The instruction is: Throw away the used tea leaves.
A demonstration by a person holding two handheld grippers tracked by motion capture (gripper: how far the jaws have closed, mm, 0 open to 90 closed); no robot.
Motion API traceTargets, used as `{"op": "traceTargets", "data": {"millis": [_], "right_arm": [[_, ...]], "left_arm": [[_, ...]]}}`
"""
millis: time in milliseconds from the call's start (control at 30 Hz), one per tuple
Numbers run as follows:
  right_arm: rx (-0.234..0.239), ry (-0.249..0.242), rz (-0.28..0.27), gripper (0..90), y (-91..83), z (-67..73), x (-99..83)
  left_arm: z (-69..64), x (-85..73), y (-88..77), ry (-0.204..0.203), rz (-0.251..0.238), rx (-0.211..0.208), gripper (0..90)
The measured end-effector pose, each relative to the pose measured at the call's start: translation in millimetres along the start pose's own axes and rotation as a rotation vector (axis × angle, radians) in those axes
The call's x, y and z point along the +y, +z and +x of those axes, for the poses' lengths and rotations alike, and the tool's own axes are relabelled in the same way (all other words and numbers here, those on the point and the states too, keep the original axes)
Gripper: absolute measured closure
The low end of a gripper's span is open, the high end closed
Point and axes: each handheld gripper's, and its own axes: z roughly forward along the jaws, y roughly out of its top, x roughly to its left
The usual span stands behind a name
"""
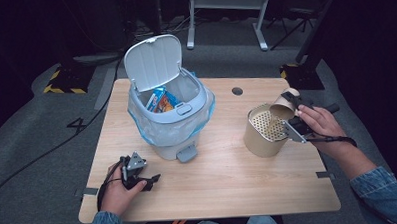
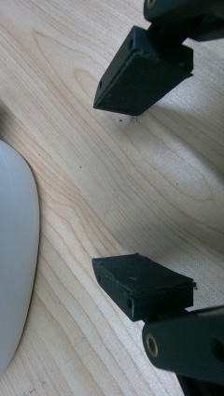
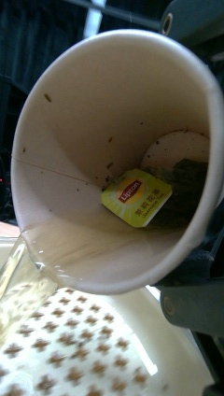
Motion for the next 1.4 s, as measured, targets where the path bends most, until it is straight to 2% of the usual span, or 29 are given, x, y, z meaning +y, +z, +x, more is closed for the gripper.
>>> {"op": "traceTargets", "data": {"millis": [100, 200, 433, 733, 1000, 1100, 1167, 1367, 1400], "right_arm": [[-0.025, -0.079, 0.038, 33.7, -1.9, 0.2, 0.7], [-0.04, -0.142, 0.048, 33.7, -2.6, 0.7, 1.3], [-0.091, -0.378, 0.084, 33.6, -1.3, 5.0, 6.8], [-0.125, -0.549, 0.122, 33.8, -1.3, 7.2, 10.9], [-0.169, -0.756, 0.176, 34.0, -3.4, 7.9, 18.6], [-0.182, -0.786, 0.19, 34.1, -4.4, 6.9, 20.1], [-0.213, -0.817, 0.206, 34.1, -6.4, 6.1, 21.9], [-0.23, -0.868, 0.23, 34.2, -8.5, 3.3, 23.1], [-0.232, -0.862, 0.239, 34.2, -9.1, 2.7, 22.9]], "left_arm": [[-0.1, 0.0, 0.0, 0.0, 0.0, 0.0, 20.9], [-0.1, 0.0, 0.0, 0.0, 0.0, 0.0, 20.9], [-0.1, 0.0, 0.0, 0.0, 0.0, 0.001, 20.9], [-0.1, 0.0, 0.0, 0.0, 0.0, 0.001, 20.9], [-0.1, 0.0, 0.0, 0.002, 0.0, 0.001, 20.9], [-0.1, 0.0, 0.0, 0.001, 0.0, 0.001, 20.9], [-0.1, 0.0, 0.0, 0.001, 0.0, 0.001, 20.9], [-0.1, 0.0, 0.0, 0.002, 0.001, 0.001, 20.9], [-0.1, 0.0, 0.0, 0.002, 0.001, 0.001, 20.9]]}}
